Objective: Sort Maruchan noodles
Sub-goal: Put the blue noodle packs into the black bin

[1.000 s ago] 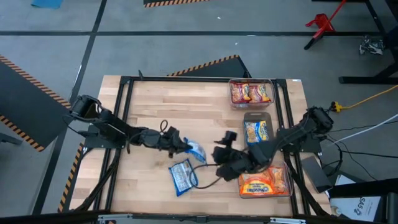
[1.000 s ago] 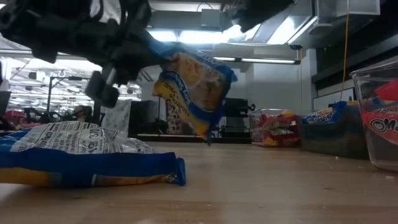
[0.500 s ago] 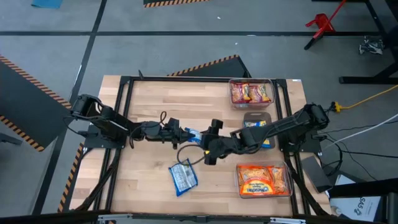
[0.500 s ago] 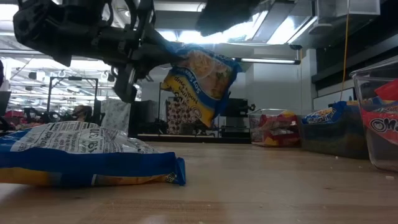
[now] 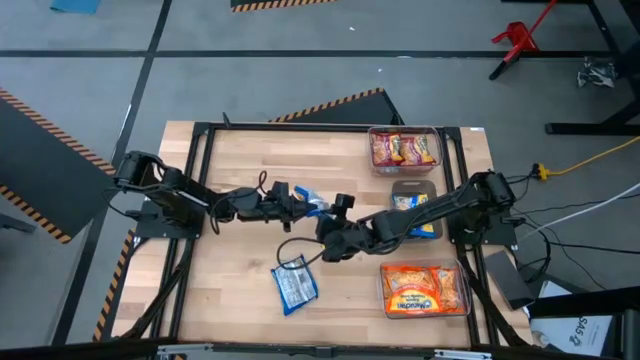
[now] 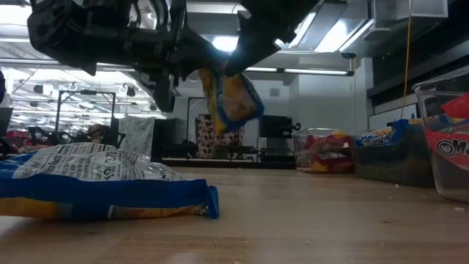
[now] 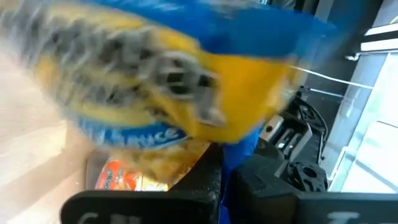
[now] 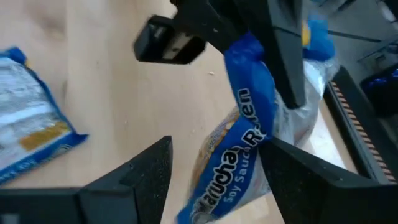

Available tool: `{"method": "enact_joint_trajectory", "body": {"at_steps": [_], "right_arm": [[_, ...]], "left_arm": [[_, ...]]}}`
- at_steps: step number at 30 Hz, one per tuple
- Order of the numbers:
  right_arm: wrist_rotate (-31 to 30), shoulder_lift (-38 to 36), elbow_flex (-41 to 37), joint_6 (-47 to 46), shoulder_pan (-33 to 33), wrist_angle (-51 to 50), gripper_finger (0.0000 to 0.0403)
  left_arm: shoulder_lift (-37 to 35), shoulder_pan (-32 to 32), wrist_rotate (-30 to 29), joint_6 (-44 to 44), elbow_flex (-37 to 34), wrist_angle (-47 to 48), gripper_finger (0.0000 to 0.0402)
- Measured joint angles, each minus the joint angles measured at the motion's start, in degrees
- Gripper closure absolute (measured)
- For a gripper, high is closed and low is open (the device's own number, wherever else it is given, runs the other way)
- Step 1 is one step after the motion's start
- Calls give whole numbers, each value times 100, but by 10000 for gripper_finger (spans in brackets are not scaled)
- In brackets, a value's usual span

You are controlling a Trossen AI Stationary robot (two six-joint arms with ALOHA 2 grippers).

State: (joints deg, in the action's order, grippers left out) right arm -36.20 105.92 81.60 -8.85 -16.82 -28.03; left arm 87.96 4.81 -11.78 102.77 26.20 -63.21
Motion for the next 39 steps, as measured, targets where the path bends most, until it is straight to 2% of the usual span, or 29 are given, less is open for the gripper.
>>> {"method": "enact_joint_trajectory", "body": {"at_steps": [6,13,17,22,26,35,39], "right_arm": [[-740,-37,0,43,-13,-228,166],[-1153,-105,0,32,40,-231,166],[-838,-108,0,-9,216,-240,166],[199,-127,0,-103,460,-251,172],[716,-130,0,-135,580,-256,215],[923,-130,0,-20,604,-252,384],[1013,-130,0,-26,608,-254,395]], "left_arm": [[0,0,-36,12,37,-29,401],[0,0,-149,65,43,-58,401],[0,0,-152,105,42,-58,401],[0,3,-113,170,37,-2,401],[2,3,-73,168,33,3,401],[3,-140,-38,18,33,-44,401],[4,-208,-7,15,33,-43,401]]}}
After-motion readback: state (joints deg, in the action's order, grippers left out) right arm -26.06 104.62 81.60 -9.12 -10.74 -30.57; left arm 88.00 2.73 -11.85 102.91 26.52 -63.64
